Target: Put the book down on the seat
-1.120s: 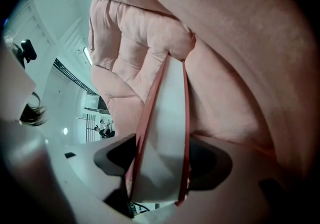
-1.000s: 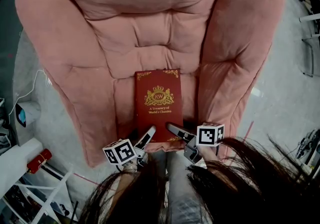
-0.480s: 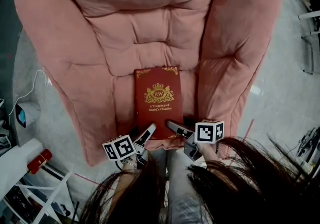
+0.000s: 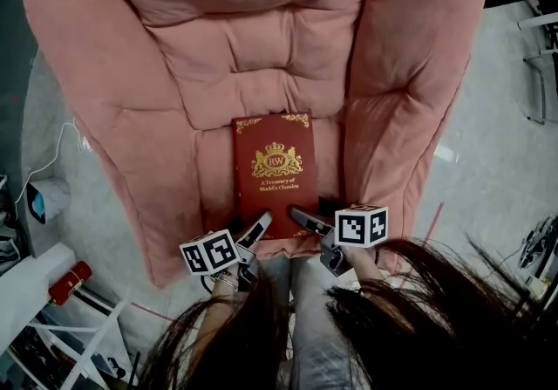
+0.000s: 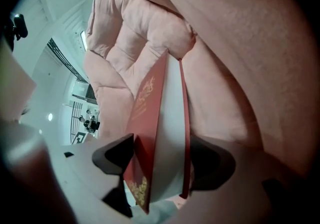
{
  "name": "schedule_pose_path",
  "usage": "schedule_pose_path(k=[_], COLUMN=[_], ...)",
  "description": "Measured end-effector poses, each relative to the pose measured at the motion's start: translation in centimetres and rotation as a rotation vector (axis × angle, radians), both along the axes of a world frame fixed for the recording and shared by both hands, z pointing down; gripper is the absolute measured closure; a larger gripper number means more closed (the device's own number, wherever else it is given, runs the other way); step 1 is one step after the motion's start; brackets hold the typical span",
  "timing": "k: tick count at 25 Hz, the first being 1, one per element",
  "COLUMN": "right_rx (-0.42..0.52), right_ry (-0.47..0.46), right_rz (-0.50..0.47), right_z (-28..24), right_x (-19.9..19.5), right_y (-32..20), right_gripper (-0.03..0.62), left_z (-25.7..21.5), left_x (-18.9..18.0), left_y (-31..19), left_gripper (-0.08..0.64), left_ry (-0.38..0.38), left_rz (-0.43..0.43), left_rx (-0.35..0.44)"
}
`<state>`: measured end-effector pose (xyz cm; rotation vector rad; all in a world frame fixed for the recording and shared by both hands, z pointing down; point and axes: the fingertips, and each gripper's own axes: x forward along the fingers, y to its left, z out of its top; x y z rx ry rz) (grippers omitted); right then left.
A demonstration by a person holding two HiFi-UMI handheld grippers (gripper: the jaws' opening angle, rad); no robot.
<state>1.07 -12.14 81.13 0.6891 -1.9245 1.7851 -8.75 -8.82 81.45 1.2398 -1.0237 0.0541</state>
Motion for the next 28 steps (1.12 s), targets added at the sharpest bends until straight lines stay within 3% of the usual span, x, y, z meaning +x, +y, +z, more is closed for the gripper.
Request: schedule_pose_path(k=[8, 28], right_rx=[0.013, 0.008], right_ry=[0.052, 0.129], right_rz=[-0.031, 0.005], right_z=[-0.1, 1.2], right_x=[0.1, 0.9], right_y=[0.1, 0.9], right_gripper=[0.255, 0.252], left_z=[-0.3, 0.1], left_x=[-0.1, -0.9], left_y=[0.1, 1.1], left_gripper=[0.202, 0.202], left_ry=[-0.096, -0.093], left_rz=[0.083, 0.12], left_rx=[-0.031, -0.066])
